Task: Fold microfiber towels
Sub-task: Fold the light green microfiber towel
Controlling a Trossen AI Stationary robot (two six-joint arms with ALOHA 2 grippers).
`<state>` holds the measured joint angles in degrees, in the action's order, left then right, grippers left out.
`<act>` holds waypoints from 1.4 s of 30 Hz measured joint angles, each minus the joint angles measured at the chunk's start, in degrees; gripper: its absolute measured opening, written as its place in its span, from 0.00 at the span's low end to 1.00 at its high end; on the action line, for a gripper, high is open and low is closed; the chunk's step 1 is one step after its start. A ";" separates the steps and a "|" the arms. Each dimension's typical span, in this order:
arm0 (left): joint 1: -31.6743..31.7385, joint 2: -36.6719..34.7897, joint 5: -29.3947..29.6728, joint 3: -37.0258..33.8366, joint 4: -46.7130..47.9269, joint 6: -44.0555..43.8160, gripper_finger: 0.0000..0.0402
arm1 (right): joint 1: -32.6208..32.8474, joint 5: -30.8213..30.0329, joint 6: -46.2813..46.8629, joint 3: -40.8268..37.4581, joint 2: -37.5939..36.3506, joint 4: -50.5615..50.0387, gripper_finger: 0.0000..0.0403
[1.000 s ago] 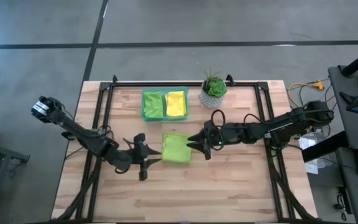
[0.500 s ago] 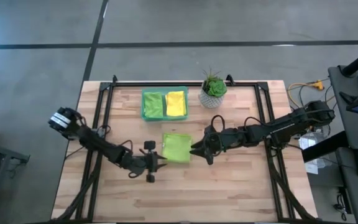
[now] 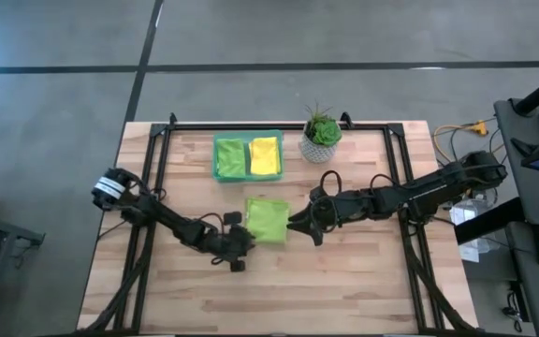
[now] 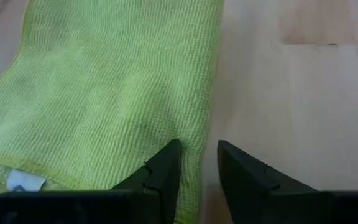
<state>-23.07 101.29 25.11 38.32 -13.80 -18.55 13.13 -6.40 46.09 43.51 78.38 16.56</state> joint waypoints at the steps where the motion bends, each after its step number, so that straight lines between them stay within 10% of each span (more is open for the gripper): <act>1: 0.00 0.07 -0.03 0.29 0.28 -0.08 0.24 | 0.00 -0.04 -0.01 0.00 -0.04 0.00 0.39; 12: 0.11 -0.50 -4.68 4.76 9.86 -1.71 0.02 | -0.03 -0.22 -1.51 0.00 0.03 -0.07 0.39; 42: -0.71 -2.90 -4.86 12.66 11.18 -2.39 0.00 | 0.00 5.27 4.95 -0.15 12.64 9.79 0.39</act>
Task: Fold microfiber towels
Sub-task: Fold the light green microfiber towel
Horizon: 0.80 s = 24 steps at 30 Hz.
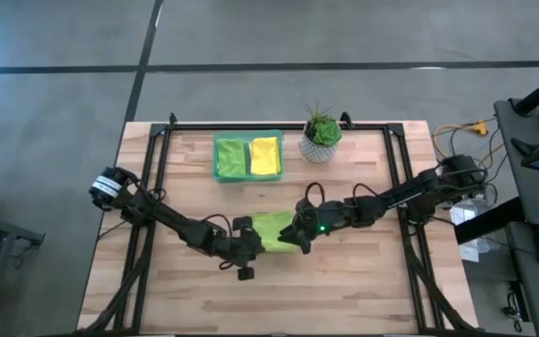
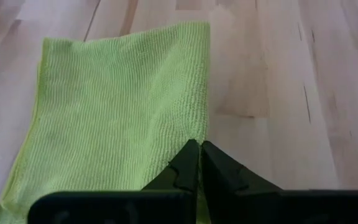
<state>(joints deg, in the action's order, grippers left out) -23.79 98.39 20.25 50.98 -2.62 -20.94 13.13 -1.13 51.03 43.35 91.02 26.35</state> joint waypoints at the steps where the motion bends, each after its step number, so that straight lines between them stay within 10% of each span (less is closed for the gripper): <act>1: 0.01 0.00 0.01 0.00 0.06 -0.47 0.00 | 0.00 -0.02 -0.46 0.00 0.00 0.11 0.39; 24: 0.04 -0.07 1.09 -0.39 -2.99 -1.21 0.00 | 0.00 1.32 -0.45 0.00 -0.09 2.84 0.39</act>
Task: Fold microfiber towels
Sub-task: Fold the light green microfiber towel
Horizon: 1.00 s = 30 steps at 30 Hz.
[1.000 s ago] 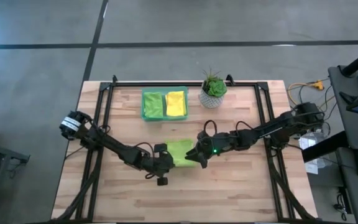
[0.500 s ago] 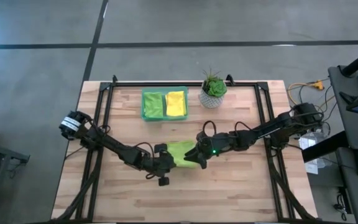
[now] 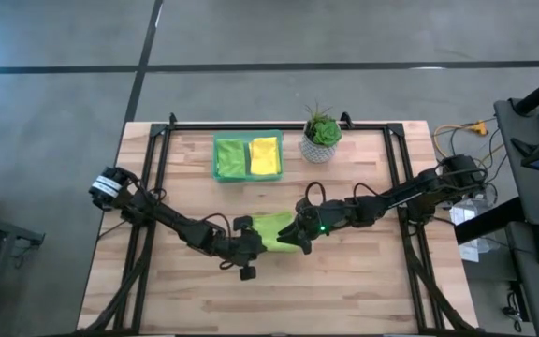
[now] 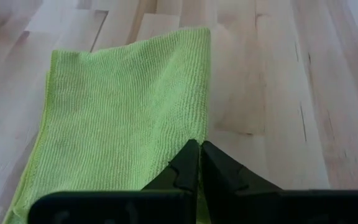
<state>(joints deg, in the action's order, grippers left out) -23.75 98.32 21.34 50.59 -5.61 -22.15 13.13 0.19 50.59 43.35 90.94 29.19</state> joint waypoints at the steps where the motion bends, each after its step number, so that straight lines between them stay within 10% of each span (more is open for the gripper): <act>1: 0.00 0.00 0.00 -0.02 0.00 0.00 0.00 | 0.00 0.00 0.00 0.00 0.00 0.02 0.39; 30: 0.00 0.00 0.09 0.20 0.02 -0.07 0.00 | 0.37 2.71 -3.11 -0.52 0.02 0.28 0.39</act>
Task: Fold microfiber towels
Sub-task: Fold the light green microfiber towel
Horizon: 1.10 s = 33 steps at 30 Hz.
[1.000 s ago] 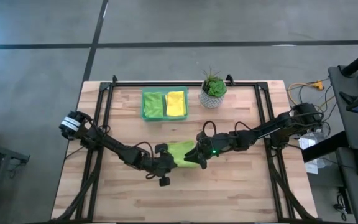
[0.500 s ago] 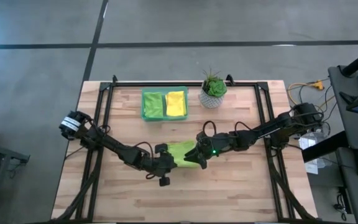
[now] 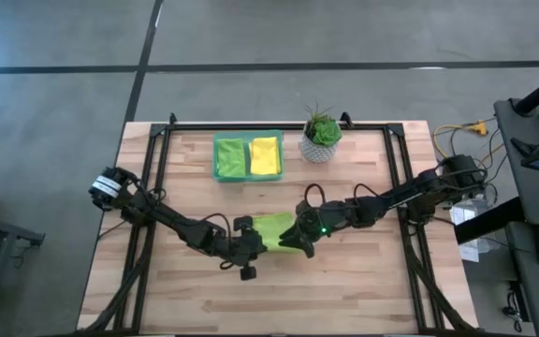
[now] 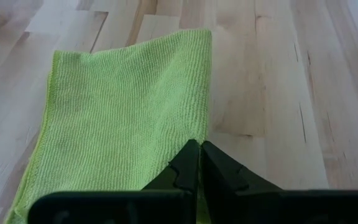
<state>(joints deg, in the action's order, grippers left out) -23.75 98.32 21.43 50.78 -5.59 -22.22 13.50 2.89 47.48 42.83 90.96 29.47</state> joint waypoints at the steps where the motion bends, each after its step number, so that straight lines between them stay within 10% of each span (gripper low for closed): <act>1: 0.00 -0.01 0.00 0.00 0.01 0.00 0.00 | 0.00 0.35 -0.07 0.00 0.00 -0.01 0.39; 33: 0.00 -0.22 -2.55 -0.48 0.13 3.15 0.00 | -0.17 -1.48 2.08 -0.07 0.00 -0.01 0.39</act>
<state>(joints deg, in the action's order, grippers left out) -23.75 98.10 18.87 50.30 -5.45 -19.07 13.32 1.41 49.56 42.76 90.96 29.45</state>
